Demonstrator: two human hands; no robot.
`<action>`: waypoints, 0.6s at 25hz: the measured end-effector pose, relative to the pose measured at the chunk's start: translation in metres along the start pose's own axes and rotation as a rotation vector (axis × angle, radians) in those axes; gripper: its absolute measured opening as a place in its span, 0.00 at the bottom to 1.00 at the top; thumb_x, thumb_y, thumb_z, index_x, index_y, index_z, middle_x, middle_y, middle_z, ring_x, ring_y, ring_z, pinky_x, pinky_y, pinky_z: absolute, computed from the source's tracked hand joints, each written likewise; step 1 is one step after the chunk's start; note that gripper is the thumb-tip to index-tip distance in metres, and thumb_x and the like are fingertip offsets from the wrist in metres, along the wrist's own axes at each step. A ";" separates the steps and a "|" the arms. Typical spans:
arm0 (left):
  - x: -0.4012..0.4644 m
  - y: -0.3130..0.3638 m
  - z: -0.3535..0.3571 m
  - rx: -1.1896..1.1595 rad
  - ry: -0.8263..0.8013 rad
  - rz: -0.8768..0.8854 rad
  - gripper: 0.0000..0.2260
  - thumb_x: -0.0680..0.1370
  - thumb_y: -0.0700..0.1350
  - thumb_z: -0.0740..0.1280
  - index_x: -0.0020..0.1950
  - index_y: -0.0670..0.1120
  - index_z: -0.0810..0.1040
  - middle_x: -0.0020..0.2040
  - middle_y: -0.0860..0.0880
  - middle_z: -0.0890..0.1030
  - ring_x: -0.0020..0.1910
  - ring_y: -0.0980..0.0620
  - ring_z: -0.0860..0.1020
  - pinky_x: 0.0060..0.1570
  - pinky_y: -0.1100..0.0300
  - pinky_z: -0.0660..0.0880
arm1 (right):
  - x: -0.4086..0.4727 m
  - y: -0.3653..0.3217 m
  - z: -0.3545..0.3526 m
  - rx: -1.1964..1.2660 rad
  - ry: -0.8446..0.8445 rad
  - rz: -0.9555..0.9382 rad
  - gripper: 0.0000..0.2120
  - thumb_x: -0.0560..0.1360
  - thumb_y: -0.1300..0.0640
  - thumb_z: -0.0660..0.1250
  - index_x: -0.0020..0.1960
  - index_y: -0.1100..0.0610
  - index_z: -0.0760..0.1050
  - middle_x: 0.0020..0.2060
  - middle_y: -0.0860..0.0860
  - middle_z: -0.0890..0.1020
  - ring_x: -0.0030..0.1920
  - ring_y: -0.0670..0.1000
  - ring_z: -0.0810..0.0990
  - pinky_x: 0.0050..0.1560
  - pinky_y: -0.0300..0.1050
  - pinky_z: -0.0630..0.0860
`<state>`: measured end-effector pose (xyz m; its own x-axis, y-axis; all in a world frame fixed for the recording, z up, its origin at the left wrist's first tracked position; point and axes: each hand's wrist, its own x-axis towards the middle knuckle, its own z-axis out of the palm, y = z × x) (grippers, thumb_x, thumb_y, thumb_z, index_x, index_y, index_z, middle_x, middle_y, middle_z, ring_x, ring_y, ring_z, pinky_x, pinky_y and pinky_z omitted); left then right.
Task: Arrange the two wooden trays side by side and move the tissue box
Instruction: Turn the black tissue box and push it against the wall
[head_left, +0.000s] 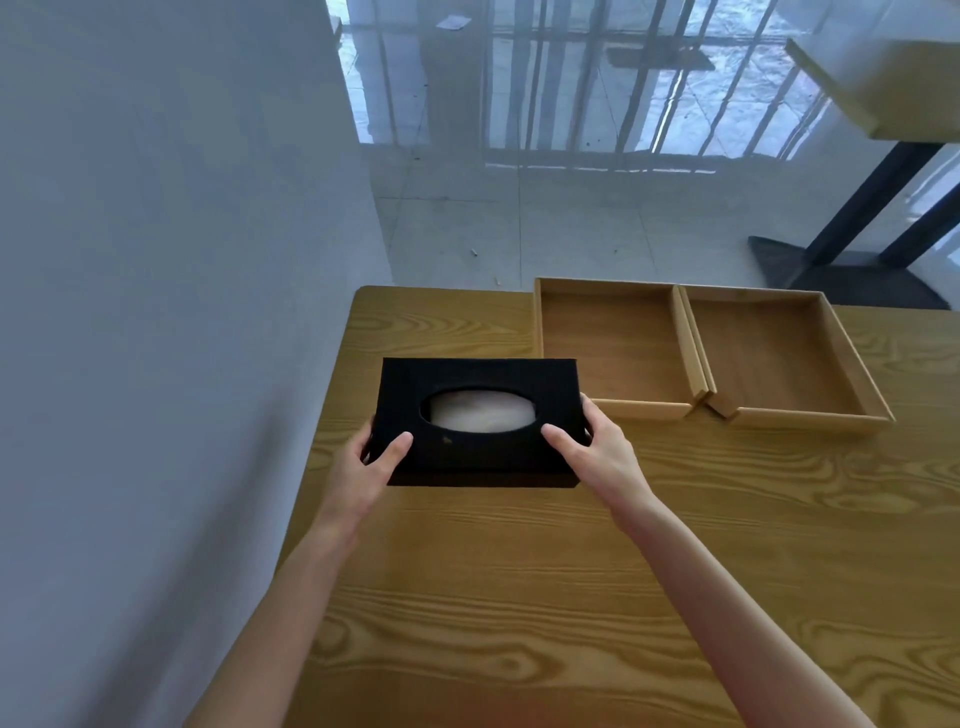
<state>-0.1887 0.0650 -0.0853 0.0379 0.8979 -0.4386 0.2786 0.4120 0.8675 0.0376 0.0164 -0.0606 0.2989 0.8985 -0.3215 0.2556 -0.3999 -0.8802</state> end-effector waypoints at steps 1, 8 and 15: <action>0.007 0.001 -0.003 -0.008 0.007 0.001 0.28 0.73 0.53 0.66 0.72 0.48 0.65 0.71 0.47 0.70 0.70 0.47 0.67 0.71 0.47 0.63 | 0.008 -0.004 0.005 -0.004 0.001 0.002 0.25 0.74 0.56 0.65 0.70 0.50 0.63 0.60 0.47 0.78 0.61 0.49 0.75 0.66 0.49 0.71; 0.067 0.012 -0.014 -0.018 0.041 0.009 0.26 0.77 0.49 0.63 0.73 0.46 0.62 0.73 0.47 0.67 0.73 0.48 0.63 0.71 0.54 0.59 | 0.068 -0.021 0.032 -0.035 0.013 0.018 0.25 0.74 0.56 0.65 0.70 0.52 0.63 0.62 0.50 0.77 0.62 0.50 0.75 0.66 0.50 0.71; 0.134 0.021 -0.012 0.002 0.097 0.010 0.27 0.77 0.49 0.63 0.74 0.48 0.60 0.74 0.47 0.65 0.73 0.47 0.63 0.73 0.49 0.61 | 0.136 -0.026 0.052 -0.074 -0.008 0.059 0.27 0.75 0.54 0.65 0.72 0.55 0.60 0.67 0.53 0.73 0.67 0.53 0.71 0.69 0.52 0.68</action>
<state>-0.1890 0.1959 -0.1230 -0.0528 0.9129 -0.4047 0.2810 0.4025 0.8712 0.0235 0.1586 -0.0994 0.3085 0.8744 -0.3745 0.3056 -0.4639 -0.8315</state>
